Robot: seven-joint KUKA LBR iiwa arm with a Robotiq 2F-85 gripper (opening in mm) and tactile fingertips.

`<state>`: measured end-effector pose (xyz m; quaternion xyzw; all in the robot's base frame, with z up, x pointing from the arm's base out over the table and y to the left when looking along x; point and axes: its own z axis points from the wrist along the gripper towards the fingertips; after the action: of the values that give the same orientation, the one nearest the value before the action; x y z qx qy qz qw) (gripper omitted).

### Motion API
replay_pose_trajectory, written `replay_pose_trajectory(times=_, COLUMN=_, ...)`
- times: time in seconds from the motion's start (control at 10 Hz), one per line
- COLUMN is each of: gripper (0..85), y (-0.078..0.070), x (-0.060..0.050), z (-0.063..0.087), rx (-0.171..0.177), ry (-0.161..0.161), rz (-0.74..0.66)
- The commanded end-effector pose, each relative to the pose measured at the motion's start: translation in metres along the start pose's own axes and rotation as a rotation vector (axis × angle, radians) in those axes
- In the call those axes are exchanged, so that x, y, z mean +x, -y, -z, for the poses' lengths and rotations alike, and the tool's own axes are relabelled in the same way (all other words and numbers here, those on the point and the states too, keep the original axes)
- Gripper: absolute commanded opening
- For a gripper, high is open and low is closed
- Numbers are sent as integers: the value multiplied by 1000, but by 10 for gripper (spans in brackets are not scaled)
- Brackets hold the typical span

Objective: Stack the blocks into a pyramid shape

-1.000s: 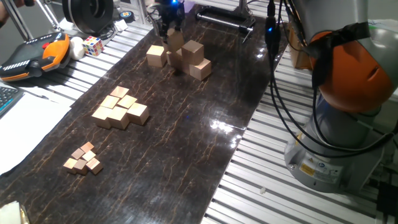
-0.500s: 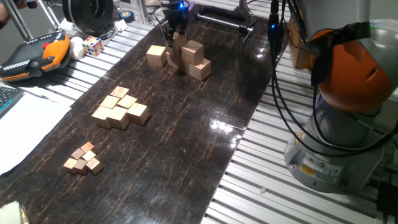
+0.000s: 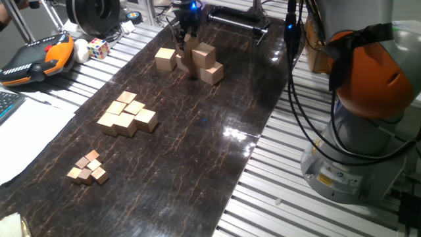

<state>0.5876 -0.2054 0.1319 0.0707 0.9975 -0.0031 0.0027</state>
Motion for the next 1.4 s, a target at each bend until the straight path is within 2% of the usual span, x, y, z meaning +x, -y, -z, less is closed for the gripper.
replay_pose_trajectory(times=0.0, gripper=613, y=0, x=0, z=-1, rx=1, ry=2, rz=0)
replay_pose_trajectory(times=0.6, gripper=623, y=2, x=8, z=-8, rx=-1, ry=12, rz=-7)
replay_pose_trajectory(times=0.8, gripper=667, y=2, x=7, z=-9, rx=-4, ry=13, rz=-11)
replay_pose_trajectory(times=1.0, gripper=757, y=2, x=7, z=-9, rx=0, ry=16, rz=-19)
replay_pose_trajectory(times=1.1, gripper=733, y=2, x=7, z=-8, rx=2, ry=13, rz=-16)
replay_pose_trajectory(times=1.3, gripper=740, y=3, x=7, z=-8, rx=3, ry=11, rz=-13)
